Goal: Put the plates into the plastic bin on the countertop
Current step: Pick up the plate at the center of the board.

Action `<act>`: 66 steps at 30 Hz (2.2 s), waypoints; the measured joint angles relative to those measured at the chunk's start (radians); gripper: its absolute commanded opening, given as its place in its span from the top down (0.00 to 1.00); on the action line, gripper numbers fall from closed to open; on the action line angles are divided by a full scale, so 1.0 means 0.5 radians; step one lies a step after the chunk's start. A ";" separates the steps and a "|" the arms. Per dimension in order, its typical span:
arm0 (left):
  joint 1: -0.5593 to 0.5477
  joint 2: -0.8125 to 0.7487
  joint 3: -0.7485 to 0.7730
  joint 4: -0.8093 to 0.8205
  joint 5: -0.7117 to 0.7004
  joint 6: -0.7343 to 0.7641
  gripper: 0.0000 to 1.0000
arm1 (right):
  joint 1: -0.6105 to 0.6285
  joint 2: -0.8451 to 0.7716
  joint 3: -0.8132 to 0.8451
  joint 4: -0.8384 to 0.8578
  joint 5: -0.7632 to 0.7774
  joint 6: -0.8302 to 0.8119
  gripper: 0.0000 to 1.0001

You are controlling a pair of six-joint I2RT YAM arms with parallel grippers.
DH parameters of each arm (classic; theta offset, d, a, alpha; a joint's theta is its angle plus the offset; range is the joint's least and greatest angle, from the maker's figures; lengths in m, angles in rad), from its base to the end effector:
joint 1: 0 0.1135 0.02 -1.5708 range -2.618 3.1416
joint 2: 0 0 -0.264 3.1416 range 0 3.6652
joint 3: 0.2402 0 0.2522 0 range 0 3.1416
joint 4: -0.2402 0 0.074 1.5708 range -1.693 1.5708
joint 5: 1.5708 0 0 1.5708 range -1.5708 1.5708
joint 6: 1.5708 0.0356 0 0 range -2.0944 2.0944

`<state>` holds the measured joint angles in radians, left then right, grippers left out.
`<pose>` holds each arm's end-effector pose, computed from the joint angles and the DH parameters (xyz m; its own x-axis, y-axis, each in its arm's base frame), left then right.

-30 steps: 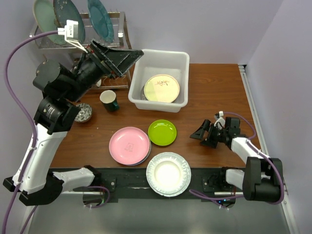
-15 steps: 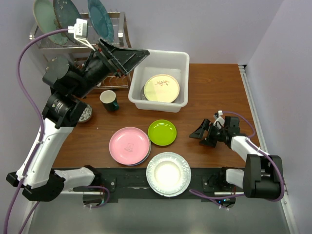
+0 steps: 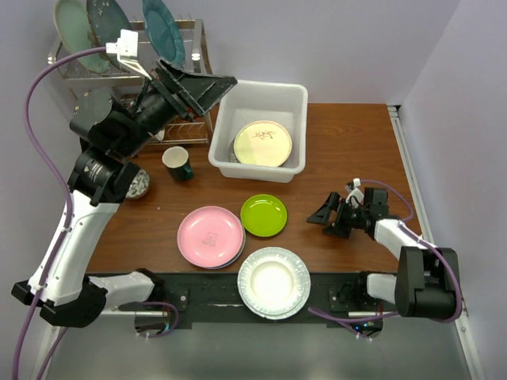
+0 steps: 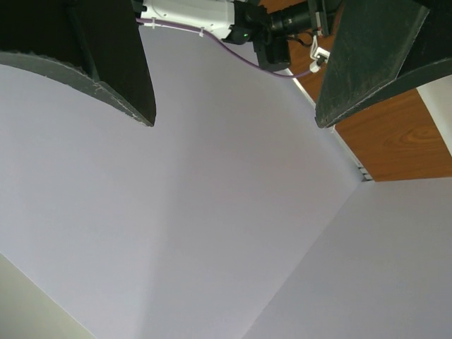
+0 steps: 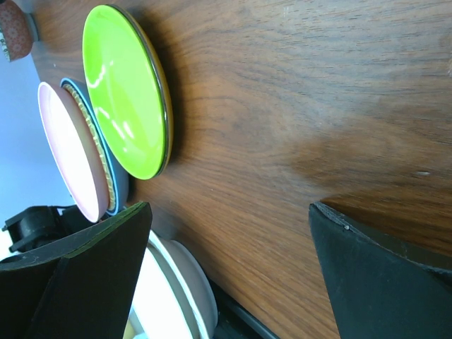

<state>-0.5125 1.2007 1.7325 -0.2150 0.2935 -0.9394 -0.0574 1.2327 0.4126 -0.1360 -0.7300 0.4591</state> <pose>0.1762 -0.1109 0.5692 -0.4120 -0.6548 -0.6337 0.6377 0.2896 -0.7138 0.2024 0.0121 0.1422 -0.8823 0.3815 -0.2756 0.0556 0.6659 0.7440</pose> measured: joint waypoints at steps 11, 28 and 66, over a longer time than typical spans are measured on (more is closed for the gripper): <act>0.004 0.060 0.072 -0.387 -0.052 0.233 0.00 | 0.014 -0.066 0.012 -0.089 0.108 -0.003 0.03; 0.004 -0.100 -0.520 -0.668 -0.137 0.365 0.02 | 0.067 -0.251 0.136 -0.396 0.238 -0.051 0.04; 0.436 -0.458 -1.902 -0.926 -0.328 0.377 0.23 | 1.310 0.204 0.732 -0.334 0.587 0.407 0.10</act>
<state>-0.2947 0.9718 0.7815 -0.6781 0.1295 -0.7509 0.5976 1.3346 0.7784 -0.3031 -0.4366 0.6628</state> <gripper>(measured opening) 0.779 0.905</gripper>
